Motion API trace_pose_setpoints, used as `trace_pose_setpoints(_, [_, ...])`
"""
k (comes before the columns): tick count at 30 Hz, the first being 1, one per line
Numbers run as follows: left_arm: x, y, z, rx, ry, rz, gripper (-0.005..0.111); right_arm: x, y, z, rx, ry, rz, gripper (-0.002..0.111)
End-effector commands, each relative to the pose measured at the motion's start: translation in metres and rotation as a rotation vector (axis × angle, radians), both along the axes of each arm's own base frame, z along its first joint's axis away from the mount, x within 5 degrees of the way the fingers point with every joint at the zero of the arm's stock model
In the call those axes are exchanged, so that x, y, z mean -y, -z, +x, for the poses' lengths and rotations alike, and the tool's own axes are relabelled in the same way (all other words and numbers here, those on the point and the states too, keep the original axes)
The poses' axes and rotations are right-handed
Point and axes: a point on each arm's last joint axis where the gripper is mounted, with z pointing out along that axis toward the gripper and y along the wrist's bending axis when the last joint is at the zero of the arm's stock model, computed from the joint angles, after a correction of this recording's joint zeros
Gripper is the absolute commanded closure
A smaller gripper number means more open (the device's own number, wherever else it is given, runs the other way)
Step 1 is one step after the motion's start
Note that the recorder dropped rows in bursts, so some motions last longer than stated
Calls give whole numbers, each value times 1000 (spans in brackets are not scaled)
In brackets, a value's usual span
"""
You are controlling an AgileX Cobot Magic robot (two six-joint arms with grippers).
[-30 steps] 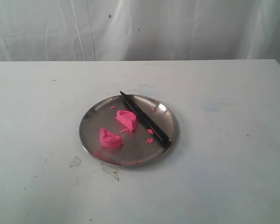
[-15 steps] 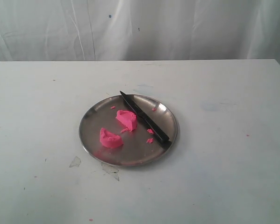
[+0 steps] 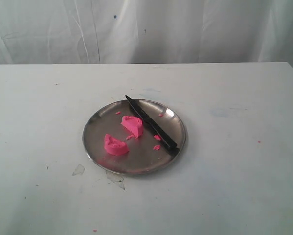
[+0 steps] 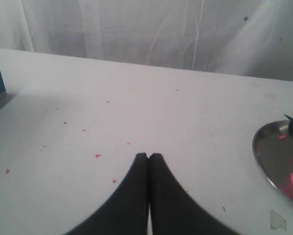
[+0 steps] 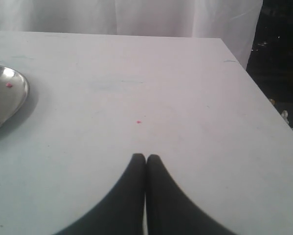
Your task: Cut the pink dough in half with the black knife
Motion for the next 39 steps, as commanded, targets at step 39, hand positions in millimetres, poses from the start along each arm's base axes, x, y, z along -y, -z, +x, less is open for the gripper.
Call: trace_pose_setpoints(39, [6, 67, 3, -252, 90, -72, 107, 0, -1, 0, 8, -9, -11, 108])
